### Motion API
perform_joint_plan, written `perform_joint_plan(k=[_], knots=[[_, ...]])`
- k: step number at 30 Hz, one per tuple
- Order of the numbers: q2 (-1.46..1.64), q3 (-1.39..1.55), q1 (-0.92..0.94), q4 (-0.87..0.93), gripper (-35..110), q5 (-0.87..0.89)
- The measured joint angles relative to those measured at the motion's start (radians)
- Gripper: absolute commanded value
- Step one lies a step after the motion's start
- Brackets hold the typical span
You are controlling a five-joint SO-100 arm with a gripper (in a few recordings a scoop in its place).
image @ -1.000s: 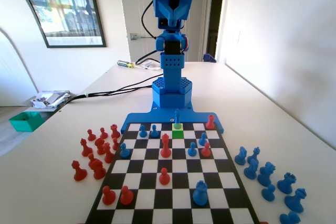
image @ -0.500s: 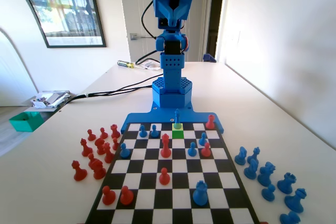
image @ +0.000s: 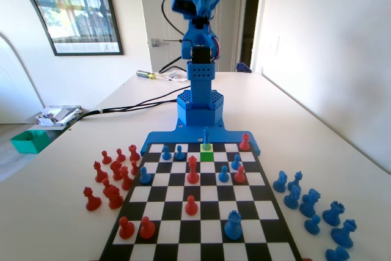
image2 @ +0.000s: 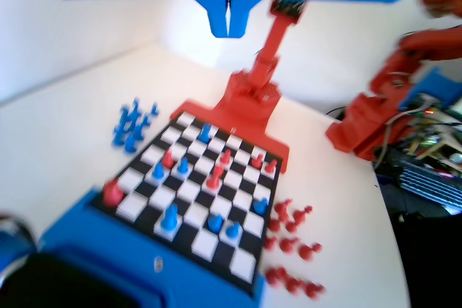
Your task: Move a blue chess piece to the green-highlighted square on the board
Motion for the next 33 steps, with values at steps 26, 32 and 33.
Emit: perform_joint_plan(k=[26,32,33], knots=[[-0.779,0.003,0.021,-0.017,12,-0.537],[-0.787,0.21,0.002,-0.196,13,-0.554],[-0.795,0.232,-0.003,-0.222,13,-0.555]])
